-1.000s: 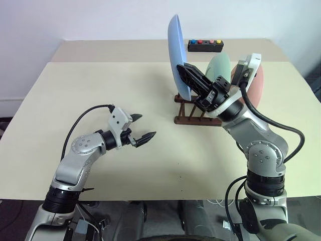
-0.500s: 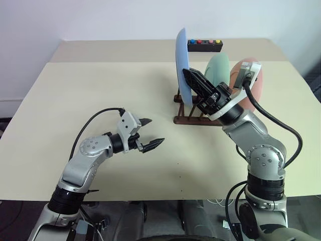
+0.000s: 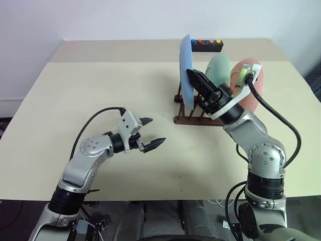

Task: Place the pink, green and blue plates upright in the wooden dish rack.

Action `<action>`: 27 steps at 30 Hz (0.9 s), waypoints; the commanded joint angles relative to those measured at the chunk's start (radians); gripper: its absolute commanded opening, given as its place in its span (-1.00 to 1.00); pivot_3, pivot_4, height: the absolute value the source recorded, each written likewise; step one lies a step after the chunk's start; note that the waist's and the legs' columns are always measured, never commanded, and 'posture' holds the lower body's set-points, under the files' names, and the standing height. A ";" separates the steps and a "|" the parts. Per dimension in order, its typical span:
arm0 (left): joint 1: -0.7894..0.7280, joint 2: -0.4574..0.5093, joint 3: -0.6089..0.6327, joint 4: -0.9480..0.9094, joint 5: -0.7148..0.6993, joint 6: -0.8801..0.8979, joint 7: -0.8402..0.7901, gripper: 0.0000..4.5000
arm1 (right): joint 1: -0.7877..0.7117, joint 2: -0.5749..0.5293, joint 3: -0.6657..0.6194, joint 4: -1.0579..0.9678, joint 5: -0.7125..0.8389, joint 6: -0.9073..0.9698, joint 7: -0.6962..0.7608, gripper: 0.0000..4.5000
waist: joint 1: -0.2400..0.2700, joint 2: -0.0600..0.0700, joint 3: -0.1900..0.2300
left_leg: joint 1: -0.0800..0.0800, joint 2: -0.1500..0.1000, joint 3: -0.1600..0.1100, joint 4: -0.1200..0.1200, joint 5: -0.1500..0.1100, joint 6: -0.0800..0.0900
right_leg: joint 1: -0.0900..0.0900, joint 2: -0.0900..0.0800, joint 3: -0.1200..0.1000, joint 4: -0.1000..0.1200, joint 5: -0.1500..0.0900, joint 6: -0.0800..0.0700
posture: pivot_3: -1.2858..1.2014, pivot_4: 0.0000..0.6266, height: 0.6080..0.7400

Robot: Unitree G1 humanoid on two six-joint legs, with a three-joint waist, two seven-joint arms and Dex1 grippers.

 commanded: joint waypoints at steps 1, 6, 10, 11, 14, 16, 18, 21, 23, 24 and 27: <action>-0.014 -0.002 0.001 -0.039 -0.002 -0.002 -0.003 0.99 | -0.011 0.002 -0.018 -0.014 0.031 0.004 -0.009 -1.00 | 0.000 0.000 0.000 | 0.000 0.000 0.000 0.000 0.000 0.000 | 0.000 0.000 0.000 0.000 0.000 0.000 | 0.03 -0.52 1.00; -0.015 -0.003 0.000 -0.036 0.002 -0.005 -0.003 0.99 | -0.009 0.000 -0.014 -0.011 0.033 0.014 -0.014 -1.00 | 0.000 0.000 0.000 | 0.000 0.000 0.000 0.000 0.000 0.000 | 0.000 0.000 0.000 0.000 0.000 0.000 | 0.03 -0.52 1.00; -0.016 -0.004 0.000 -0.035 0.004 -0.004 -0.001 1.00 | -0.007 -0.001 -0.013 -0.007 0.038 0.016 -0.015 -0.87 | 0.000 0.000 0.000 | 0.000 0.000 0.000 0.000 0.000 0.000 | 0.000 0.000 0.000 0.000 0.000 0.000 | 0.03 -0.52 1.00; -0.016 -0.005 0.000 -0.034 0.004 -0.004 0.000 1.00 | -0.007 -0.001 -0.013 -0.006 0.040 0.017 -0.015 -0.73 | 0.000 0.000 0.000 | 0.000 0.000 0.000 0.000 0.000 0.000 | 0.000 0.000 0.000 0.000 0.000 0.000 | 0.03 -0.52 1.00; -0.016 -0.007 0.000 -0.034 0.005 -0.004 0.001 1.00 | -0.005 -0.003 -0.014 -0.006 0.041 0.018 -0.016 -0.14 | 0.000 0.000 0.000 | 0.000 0.000 0.000 0.000 0.000 0.000 | 0.000 0.000 0.000 0.000 0.000 0.000 | 0.03 -0.52 1.00; -0.016 -0.008 0.000 -0.033 0.006 -0.005 0.002 1.00 | -0.005 -0.004 -0.015 -0.006 0.040 0.017 -0.017 0.31 | 0.000 0.000 0.000 | 0.000 0.000 0.000 0.000 0.000 0.000 | 0.000 0.000 0.000 0.000 0.000 0.000 | 0.03 -0.52 1.00; -0.015 -0.008 -0.001 -0.034 0.007 -0.005 0.002 1.00 | -0.004 -0.005 -0.016 -0.008 0.038 0.016 -0.019 0.76 | 0.000 0.000 0.000 | 0.000 0.000 0.000 0.000 0.000 0.000 | 0.000 0.000 0.000 0.000 0.000 0.000 | 0.03 -0.52 1.00; -0.016 -0.010 0.000 -0.033 0.009 -0.005 0.003 1.00 | -0.003 -0.009 -0.018 -0.010 0.033 0.014 -0.020 0.98 | 0.000 0.000 0.000 | 0.000 0.000 0.000 0.000 0.000 0.000 | 0.000 0.000 0.000 0.000 0.000 0.000 | 0.03 -0.52 1.00; -0.015 -0.010 0.000 -0.033 0.009 -0.005 0.003 1.00 | -0.002 -0.013 -0.017 -0.013 0.028 0.013 -0.019 0.98 | 0.000 0.000 0.000 | 0.000 0.000 0.000 0.000 0.000 0.000 | 0.000 0.000 0.000 0.000 0.000 0.000 | 0.03 -0.52 1.00; -0.015 -0.011 0.001 -0.033 0.009 -0.005 0.003 1.00 | -0.002 -0.015 -0.017 -0.014 0.025 0.012 -0.019 0.98 | 0.000 0.000 0.000 | 0.000 0.000 0.000 0.000 0.000 0.000 | 0.000 0.000 0.000 0.000 0.000 0.000 | 0.03 -0.52 1.00; -0.015 -0.011 0.001 -0.033 0.010 -0.005 0.002 1.00 | 0.001 -0.021 -0.016 -0.017 0.016 0.010 -0.017 0.98 | 0.000 0.000 0.000 | 0.000 0.000 0.000 0.000 0.000 0.000 | 0.000 0.000 0.000 0.000 0.000 0.000 | 0.03 -0.52 1.00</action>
